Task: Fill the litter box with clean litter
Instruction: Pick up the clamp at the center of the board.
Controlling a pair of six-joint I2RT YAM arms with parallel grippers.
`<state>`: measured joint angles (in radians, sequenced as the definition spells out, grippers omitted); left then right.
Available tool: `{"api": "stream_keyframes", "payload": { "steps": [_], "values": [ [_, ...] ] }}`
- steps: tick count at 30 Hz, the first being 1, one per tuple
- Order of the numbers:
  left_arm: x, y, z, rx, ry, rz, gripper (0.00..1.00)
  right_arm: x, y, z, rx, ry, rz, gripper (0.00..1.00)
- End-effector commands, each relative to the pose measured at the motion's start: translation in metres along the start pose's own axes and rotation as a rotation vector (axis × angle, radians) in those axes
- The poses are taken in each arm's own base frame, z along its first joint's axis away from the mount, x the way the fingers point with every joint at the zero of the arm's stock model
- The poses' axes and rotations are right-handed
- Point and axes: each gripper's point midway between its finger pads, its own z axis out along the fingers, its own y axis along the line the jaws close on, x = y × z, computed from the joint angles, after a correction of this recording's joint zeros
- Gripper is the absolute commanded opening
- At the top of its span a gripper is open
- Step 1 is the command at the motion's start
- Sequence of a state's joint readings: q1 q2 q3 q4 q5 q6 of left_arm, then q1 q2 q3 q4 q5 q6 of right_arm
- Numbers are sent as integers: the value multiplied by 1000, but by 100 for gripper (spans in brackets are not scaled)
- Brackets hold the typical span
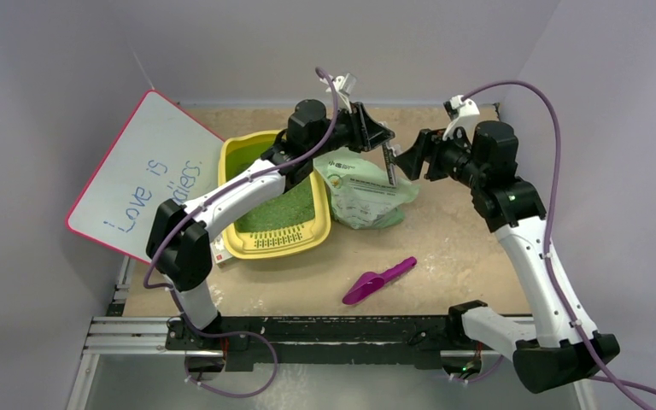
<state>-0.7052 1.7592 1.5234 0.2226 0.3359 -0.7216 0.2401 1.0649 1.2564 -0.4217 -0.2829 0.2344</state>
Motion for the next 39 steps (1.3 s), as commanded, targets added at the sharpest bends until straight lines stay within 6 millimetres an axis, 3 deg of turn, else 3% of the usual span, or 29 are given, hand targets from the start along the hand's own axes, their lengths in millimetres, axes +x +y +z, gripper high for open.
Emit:
{"api": "stream_keyframes", "payload": {
  "steps": [1,20,28,34,39],
  "values": [
    [-29,-34,-14,106,-65,27,0,1,19,1,-117,13,-8,69],
    [-27,-40,-13,158,-50,-5,0,-5,22,14,-154,-3,-30,41],
    [-25,-33,-10,130,-43,-19,0,-19,12,12,-93,-53,-76,44],
    [-24,-34,-8,136,-33,-20,0,-21,16,14,-119,-60,-98,38],
    [-22,-32,-7,133,-24,-20,0,-26,23,14,-156,-77,-105,43]
  ]
}}
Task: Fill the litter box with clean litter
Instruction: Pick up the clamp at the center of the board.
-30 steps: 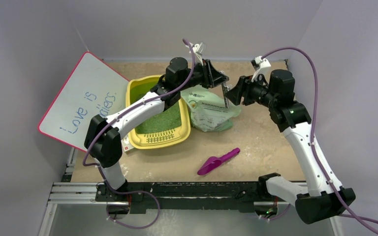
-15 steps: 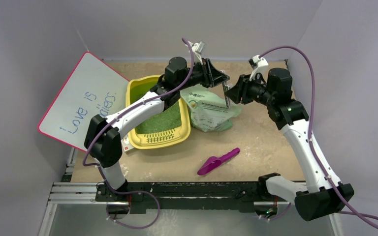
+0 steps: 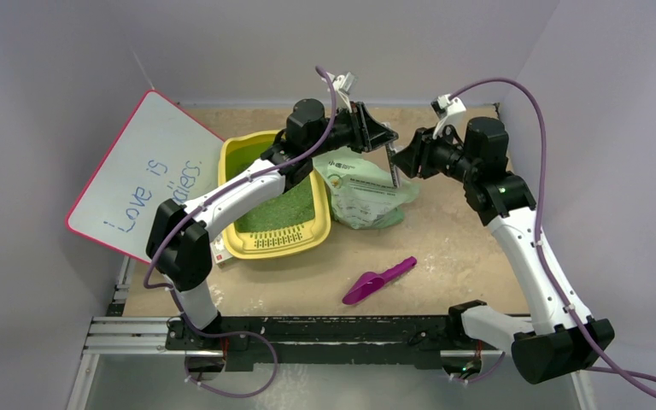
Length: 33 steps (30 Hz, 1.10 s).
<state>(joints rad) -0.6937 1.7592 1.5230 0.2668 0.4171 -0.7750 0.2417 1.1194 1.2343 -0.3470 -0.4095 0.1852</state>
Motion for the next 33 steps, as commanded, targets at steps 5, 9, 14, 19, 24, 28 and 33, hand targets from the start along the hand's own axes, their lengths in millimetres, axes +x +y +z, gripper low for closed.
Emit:
{"api": "stream_keyframes", "payload": {
  "steps": [5,9,14,19,24,28,33],
  "values": [
    [-20,-20,-3,55,-39,20,0,-31,9,-3,-35,-89,-57,40],
    [-20,-20,-3,55,-42,17,0,-27,8,-2,-32,-77,-54,39],
    [-20,-21,-1,68,-45,5,0,-22,7,-1,-32,-60,-57,37],
    [-20,-21,-1,74,-45,1,0,-21,5,-1,-22,-59,-60,41],
    [-19,-22,0,77,-42,-3,0,-23,3,-1,-13,-64,-65,36],
    [-18,-20,0,76,-39,-5,0,-23,2,-1,-7,-51,-71,23],
    [-18,-22,-1,81,-41,8,19,-25,-4,-4,34,-67,-80,11]
  ]
}}
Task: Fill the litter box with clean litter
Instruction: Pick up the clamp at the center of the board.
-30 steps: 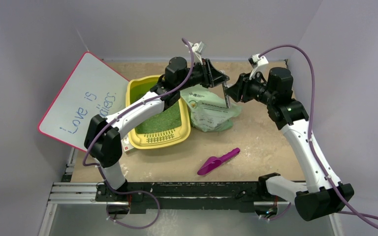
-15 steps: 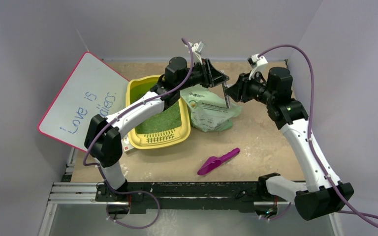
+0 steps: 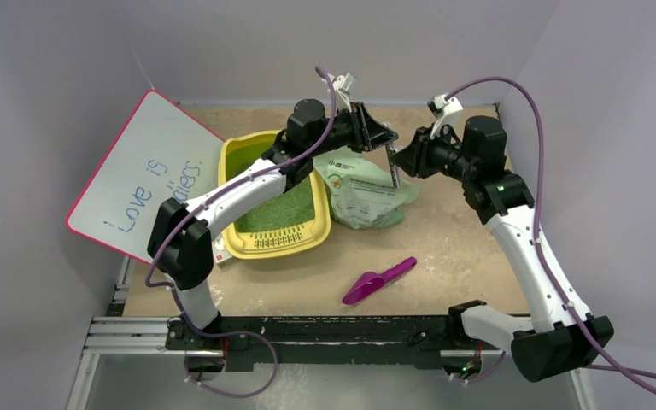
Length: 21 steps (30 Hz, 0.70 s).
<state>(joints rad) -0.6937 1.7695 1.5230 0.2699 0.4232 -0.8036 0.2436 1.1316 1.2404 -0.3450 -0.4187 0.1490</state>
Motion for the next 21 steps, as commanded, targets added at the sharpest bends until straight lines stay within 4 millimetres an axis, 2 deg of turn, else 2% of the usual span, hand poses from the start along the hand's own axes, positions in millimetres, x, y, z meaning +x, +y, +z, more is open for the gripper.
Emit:
{"api": "stream_keyframes", "payload": {
  "steps": [1,3,4,6,11,14,16,17,19,21],
  "values": [
    [-22,-23,-4,75,-53,48,30,-25,-5,-8,51,-73,-46,9],
    [-24,-22,-6,63,-61,67,44,-24,-6,-8,56,-71,-46,7],
    [-26,-23,-8,62,-66,75,56,-24,-7,-8,62,-68,-44,6],
    [-28,-21,-11,58,-71,89,66,-23,-11,-8,80,-63,-41,5],
    [-36,-6,-29,20,-90,143,73,-23,-19,-11,137,-67,-27,1],
    [-32,5,-47,-7,-64,258,76,-23,-20,-15,149,-60,-40,0],
    [-17,9,-59,13,8,434,79,-23,-24,-18,175,-49,-64,0],
    [-3,12,-63,32,67,475,81,-22,-25,-19,182,-39,-76,0],
    [24,24,-74,82,202,660,84,-25,-28,-22,194,-37,-98,0],
    [38,37,-84,85,295,777,85,-27,-27,-24,194,-34,-122,0]
  ]
}}
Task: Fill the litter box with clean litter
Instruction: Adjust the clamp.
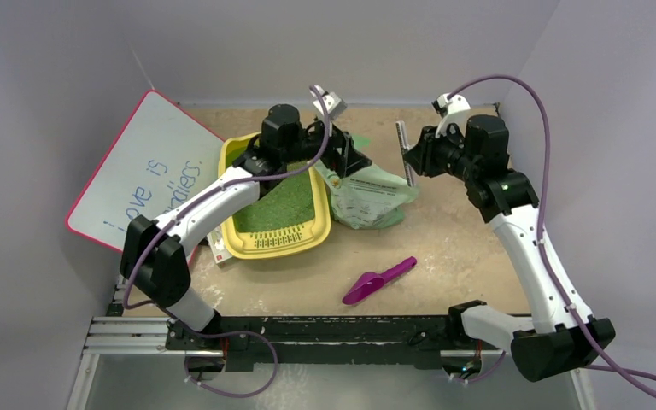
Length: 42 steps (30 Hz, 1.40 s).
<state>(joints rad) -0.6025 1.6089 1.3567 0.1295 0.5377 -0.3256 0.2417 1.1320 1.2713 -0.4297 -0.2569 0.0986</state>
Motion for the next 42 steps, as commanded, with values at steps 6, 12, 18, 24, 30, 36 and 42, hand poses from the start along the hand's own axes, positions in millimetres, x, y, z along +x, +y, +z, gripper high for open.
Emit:
{"api": "stream_keyframes", "payload": {
  "steps": [6,12,18,24,30,36,42],
  "values": [
    [5,0,-21,46,100,453,86,-26,15,-25,-91,-49,-248,0],
    [-75,-36,-14,112,-292,89,87,-27,27,-36,-155,-143,-354,0],
    [-111,-50,-14,206,-446,-250,88,-29,29,-28,-169,-142,-317,0],
    [-109,-71,6,273,-439,-374,88,-36,27,-23,-153,-173,-282,0],
    [-99,-60,23,184,-427,-410,79,-41,33,-23,-176,-207,-255,0],
    [-91,-59,40,174,-391,-423,60,-38,35,-20,-191,-203,-235,0],
    [-79,-43,52,112,-380,-444,45,-36,37,-21,-203,-206,-232,3]
  ]
}}
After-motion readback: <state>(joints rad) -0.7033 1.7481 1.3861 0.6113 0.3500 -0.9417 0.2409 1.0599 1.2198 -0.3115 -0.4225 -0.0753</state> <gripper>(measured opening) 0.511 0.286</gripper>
